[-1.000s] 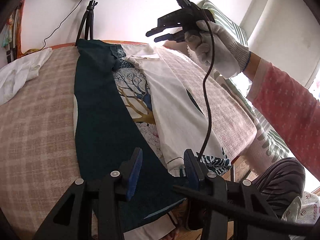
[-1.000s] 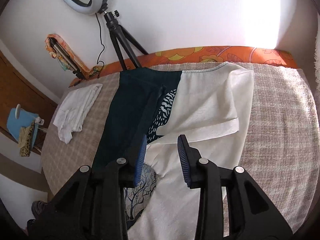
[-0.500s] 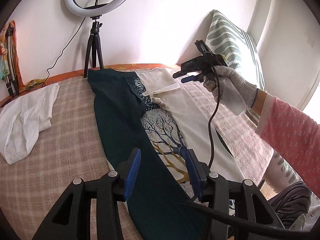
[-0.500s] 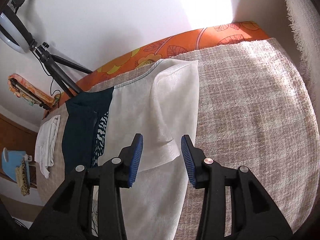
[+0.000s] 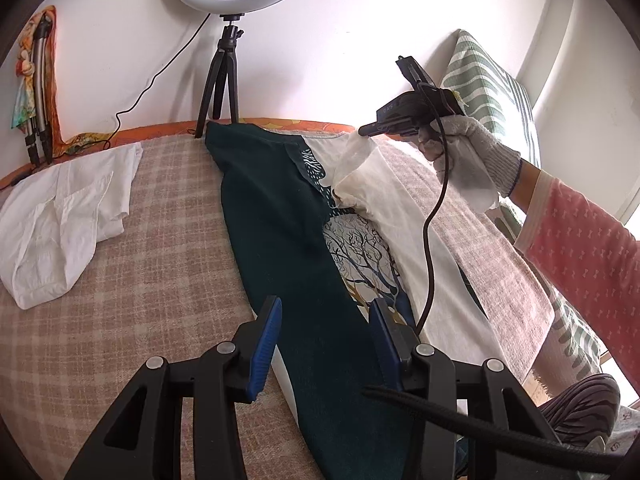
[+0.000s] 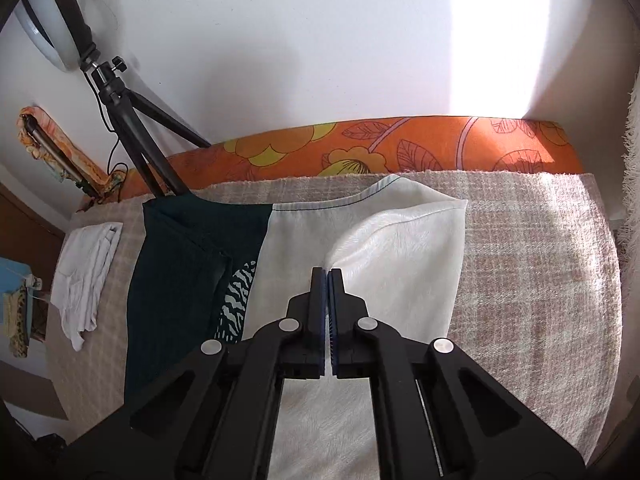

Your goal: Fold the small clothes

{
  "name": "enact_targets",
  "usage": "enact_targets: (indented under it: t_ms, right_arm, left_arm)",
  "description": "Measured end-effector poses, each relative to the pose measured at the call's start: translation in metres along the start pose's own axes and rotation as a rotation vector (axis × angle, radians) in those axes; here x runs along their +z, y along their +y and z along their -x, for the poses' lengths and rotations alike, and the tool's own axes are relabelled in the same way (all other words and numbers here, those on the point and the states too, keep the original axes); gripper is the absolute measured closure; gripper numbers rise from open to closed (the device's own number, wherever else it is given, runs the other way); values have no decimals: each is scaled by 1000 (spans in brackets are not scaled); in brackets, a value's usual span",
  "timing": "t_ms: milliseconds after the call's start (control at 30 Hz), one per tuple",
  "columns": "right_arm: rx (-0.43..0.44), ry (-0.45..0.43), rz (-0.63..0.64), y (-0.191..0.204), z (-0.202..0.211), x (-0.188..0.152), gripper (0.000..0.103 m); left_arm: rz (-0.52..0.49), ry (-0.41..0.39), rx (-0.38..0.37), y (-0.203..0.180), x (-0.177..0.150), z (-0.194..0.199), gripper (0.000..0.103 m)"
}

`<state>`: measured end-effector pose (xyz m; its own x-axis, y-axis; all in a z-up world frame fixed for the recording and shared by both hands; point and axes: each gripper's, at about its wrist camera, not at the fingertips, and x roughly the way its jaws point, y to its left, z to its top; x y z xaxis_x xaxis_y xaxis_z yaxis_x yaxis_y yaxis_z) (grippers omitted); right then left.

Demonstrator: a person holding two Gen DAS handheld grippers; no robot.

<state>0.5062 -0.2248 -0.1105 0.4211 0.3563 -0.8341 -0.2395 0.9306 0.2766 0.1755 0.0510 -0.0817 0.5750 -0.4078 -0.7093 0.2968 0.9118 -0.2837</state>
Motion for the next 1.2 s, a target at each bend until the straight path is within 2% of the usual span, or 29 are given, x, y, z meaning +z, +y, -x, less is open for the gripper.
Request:
enact_targets:
  t_ms: [300, 500, 567, 600, 633, 800, 900, 1033, 1200]
  right_arm:
    - [24, 16, 78, 61, -45, 31, 101]
    - [36, 56, 47, 64, -79, 35, 101]
    - [103, 94, 13, 59, -84, 35, 87]
    - [109, 92, -7, 56, -81, 34, 65]
    - [104, 65, -22, 53, -71, 33, 54]
    - [160, -72, -75, 32, 9, 15, 54]
    - [146, -115, -76, 21, 62, -12, 54]
    - [110, -129, -73, 12, 124, -68, 54]
    - [56, -75, -83, 10, 172, -166, 54]
  left_arm:
    - [4, -12, 4, 3, 3, 2, 57]
    - [10, -16, 22, 7, 3, 3, 57]
    - [2, -22, 36, 7, 3, 5, 57]
    - [0, -26, 42, 7, 3, 6, 57]
    - [-2, -31, 49, 7, 3, 7, 57]
    - [1, -42, 67, 10, -1, 14, 57]
    - [0, -41, 64, 8, -7, 18, 54]
    - [4, -27, 54, 3, -24, 21, 48]
    - [11, 33, 40, -3, -57, 24, 43]
